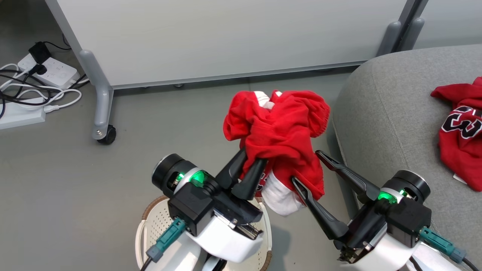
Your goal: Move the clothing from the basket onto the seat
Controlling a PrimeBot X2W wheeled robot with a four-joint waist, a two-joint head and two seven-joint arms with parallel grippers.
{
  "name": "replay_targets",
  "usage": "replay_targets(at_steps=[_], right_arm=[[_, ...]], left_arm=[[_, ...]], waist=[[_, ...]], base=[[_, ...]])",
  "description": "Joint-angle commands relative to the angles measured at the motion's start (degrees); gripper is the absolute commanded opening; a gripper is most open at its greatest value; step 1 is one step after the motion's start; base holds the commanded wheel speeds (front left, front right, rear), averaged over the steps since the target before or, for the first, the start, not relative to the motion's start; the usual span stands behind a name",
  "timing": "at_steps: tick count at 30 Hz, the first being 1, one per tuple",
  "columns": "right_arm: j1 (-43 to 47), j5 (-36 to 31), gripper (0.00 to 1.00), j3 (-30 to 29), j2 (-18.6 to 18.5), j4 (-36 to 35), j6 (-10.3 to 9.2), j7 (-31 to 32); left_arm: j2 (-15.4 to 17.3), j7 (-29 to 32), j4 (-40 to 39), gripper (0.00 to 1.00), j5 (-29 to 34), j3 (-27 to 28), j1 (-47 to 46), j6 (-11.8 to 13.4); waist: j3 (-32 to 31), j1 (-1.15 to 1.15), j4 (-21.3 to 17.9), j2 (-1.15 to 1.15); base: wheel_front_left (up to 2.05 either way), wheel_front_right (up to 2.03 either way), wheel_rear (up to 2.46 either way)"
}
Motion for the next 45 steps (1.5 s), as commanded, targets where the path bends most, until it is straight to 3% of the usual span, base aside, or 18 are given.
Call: replay_targets(at_steps=[1,18,34,35,36,38,45], right_arm=[[-0.86,-0.11,1.00,0.14,0.16,0.72,0.01,-0.08],[-3.80,-1.73,1.00,2.26,2.65,5.83,0.01,-0.08],[-4.94,-0.35,1.00,4.35,4.21,5.14,0.01,-0.09],[-4.91,-0.30,0.95,4.41,4.27,5.24,0.01,-0.09],[-4.87,-0.19,0.45,4.45,4.32,5.39,0.01,-0.09],[-4.54,-0.32,0.00,3.72,4.67,5.58,0.01,-0.09],[-3.59,-0.54,0.00,1.92,5.79,5.46,0.01,-0.09]], left_arm=[[0.17,-0.02,-0.09,0.00,0.19,-0.55,-0.36,-0.41],[0.15,-0.02,2.54,0.00,-0.51,-7.06,-0.19,-1.32],[0.16,-0.01,3.79,0.00,-0.56,-9.29,-0.43,-1.03],[0.16,-0.01,3.88,0.00,-0.65,-9.42,-0.39,-1.00],[0.16,-0.01,3.96,0.00,-0.72,-9.56,-0.37,-0.99],[0.17,-0.01,4.06,0.00,-0.81,-9.66,-0.30,-0.91],[0.18,-0.01,4.09,0.00,-0.96,-9.09,0.24,-0.30]], waist=[[-0.08,0.00,0.24,0.00],[-0.06,0.00,1.71,0.00],[0.32,0.00,1.43,0.00],[0.27,0.00,1.44,0.00],[0.22,0.00,1.47,0.00],[0.09,0.00,1.53,0.00],[-0.13,0.00,1.71,0.00]], base=[[0.00,0.00,0.00],[0.00,0.00,0.00],[0.00,0.00,0.00],[0.00,0.00,0.00],[0.00,0.00,0.00],[0.00,0.00,0.00],[0.00,0.00,0.00]])
